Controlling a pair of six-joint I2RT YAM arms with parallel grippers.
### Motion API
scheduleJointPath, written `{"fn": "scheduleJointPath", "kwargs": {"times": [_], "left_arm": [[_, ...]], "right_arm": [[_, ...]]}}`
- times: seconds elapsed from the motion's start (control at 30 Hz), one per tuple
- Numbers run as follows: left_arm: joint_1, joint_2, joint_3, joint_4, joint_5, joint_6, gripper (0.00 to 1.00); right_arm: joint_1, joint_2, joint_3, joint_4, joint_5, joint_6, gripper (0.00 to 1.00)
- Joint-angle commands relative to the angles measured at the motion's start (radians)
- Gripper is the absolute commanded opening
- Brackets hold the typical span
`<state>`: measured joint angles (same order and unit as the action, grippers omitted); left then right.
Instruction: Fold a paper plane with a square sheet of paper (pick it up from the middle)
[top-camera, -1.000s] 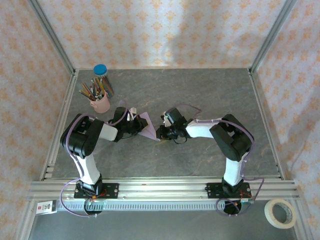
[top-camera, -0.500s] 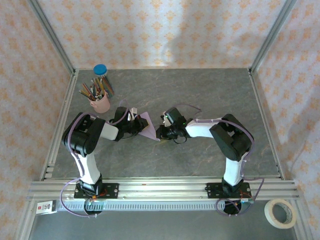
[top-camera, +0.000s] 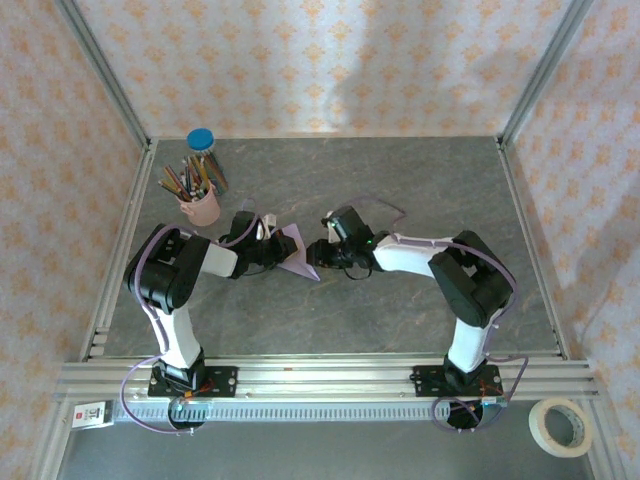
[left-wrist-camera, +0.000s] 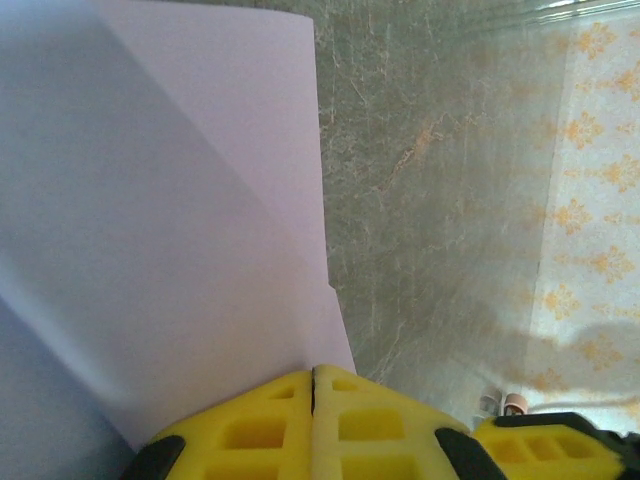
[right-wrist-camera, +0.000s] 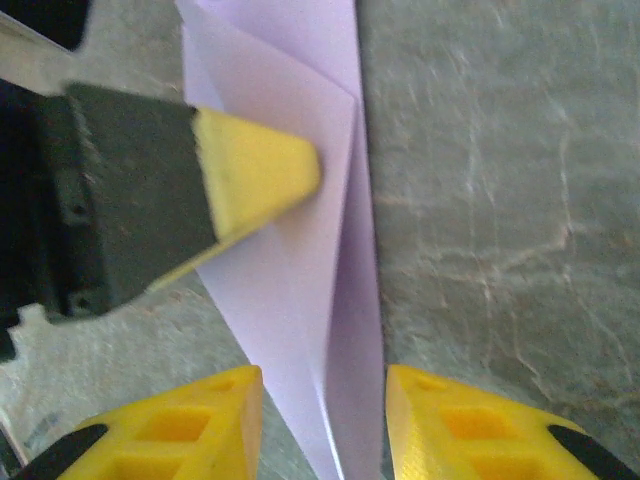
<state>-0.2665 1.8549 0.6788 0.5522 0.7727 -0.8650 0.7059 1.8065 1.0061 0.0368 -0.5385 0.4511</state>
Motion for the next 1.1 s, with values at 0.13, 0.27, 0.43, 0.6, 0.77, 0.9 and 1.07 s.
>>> {"fn": "scheduleJointPath", "kwargs": {"times": [0.13, 0.27, 0.43, 0.6, 0.77, 0.9, 1.07], "left_arm": [[0.001, 0.048, 0.009, -0.095, -0.026, 0.038, 0.06], [0.001, 0.049, 0.011, -0.103, -0.021, 0.042, 0.06], [0.001, 0.048, 0.014, -0.119, -0.024, 0.052, 0.06], [0.0, 0.048, 0.017, -0.139, -0.027, 0.06, 0.06], [0.0, 0.079, 0.026, -0.167, -0.034, 0.07, 0.06], [0.0, 0.087, 0.032, -0.196, -0.044, 0.077, 0.06], [0.0, 0.094, 0.044, -0.249, -0.073, 0.092, 0.06]], "right_arm": [[0.006, 0.039, 0.081, 0.032, -0.086, -0.051, 0.24], [0.016, 0.095, 0.128, -0.004, -0.114, -0.087, 0.15], [0.026, 0.144, 0.159, -0.029, -0.128, -0.108, 0.09], [0.026, 0.159, 0.16, -0.03, -0.123, -0.11, 0.08], [0.026, 0.18, 0.164, -0.048, -0.105, -0.11, 0.08], [0.026, 0.186, 0.16, -0.059, -0.094, -0.111, 0.07], [0.026, 0.192, 0.155, -0.078, -0.077, -0.112, 0.07]]}}
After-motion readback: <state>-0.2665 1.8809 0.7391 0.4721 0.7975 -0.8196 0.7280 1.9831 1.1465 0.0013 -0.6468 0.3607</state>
